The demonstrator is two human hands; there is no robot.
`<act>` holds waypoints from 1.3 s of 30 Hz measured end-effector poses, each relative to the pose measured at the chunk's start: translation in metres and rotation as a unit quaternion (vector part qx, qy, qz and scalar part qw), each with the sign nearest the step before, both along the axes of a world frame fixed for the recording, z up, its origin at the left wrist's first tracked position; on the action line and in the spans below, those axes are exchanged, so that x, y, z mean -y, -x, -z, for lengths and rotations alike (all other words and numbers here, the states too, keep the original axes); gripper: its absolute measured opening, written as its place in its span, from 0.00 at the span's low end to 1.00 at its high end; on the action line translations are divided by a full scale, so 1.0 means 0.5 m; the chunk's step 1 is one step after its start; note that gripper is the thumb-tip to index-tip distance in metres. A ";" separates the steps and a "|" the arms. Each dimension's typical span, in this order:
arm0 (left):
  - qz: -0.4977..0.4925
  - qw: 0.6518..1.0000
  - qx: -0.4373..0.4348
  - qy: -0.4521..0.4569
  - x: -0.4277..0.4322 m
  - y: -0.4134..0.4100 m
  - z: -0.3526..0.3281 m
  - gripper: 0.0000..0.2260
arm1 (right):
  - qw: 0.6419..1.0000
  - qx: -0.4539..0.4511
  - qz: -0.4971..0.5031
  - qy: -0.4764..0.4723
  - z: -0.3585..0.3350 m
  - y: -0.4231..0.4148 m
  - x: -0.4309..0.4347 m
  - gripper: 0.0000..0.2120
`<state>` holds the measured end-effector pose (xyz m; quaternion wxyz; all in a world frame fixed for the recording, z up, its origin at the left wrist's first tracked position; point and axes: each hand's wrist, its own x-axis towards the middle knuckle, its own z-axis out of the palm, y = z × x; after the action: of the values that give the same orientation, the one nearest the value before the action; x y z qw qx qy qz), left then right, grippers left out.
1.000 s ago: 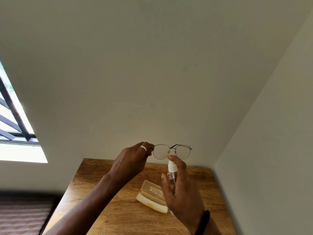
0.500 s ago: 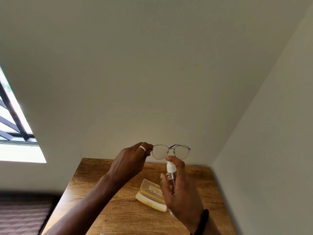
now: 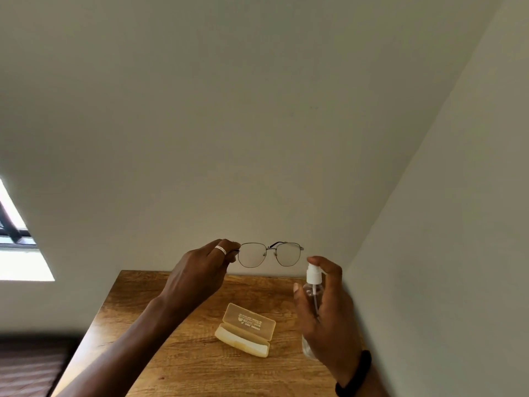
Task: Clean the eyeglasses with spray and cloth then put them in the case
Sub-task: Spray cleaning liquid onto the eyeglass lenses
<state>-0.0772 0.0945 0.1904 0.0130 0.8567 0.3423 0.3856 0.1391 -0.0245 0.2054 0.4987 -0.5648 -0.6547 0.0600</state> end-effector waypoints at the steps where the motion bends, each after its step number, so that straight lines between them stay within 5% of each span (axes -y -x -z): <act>1: -0.001 1.000 0.004 0.002 0.000 -0.001 0.000 0.15 | 1.000 -0.002 -0.004 0.008 -0.001 -0.002 0.000 0.24; 10: 0.005 1.000 0.005 -0.009 0.001 -0.007 -0.004 0.15 | 1.000 0.005 -0.010 0.024 0.001 -0.006 -0.004 0.21; 17: 0.002 1.000 -0.004 -0.016 -0.001 -0.007 -0.002 0.15 | 0.996 0.072 0.007 0.049 -0.002 -0.006 -0.001 0.31; 22: 0.006 0.998 -0.035 -0.050 0.007 -0.012 -0.004 0.16 | 0.988 0.100 0.113 0.023 -0.019 -0.015 -0.037 0.08; 26: 0.003 0.996 -0.052 -0.072 0.016 -0.021 -0.002 0.17 | 0.979 0.178 0.097 -0.007 -0.040 -0.017 -0.067 0.07; 32: 0.012 0.995 -0.063 -0.082 0.027 -0.022 -0.010 0.24 | 0.955 0.286 0.081 -0.004 -0.043 -0.018 -0.093 0.17; 39: 0.025 0.994 -0.044 -0.092 0.034 -0.020 -0.005 0.24 | 0.946 0.315 0.069 -0.012 -0.051 -0.024 -0.095 0.17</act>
<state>-0.0675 0.0778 0.1930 -0.0710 0.8789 0.2839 0.3766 0.1510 0.0230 0.2310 0.2765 -0.5929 -0.7384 -0.1637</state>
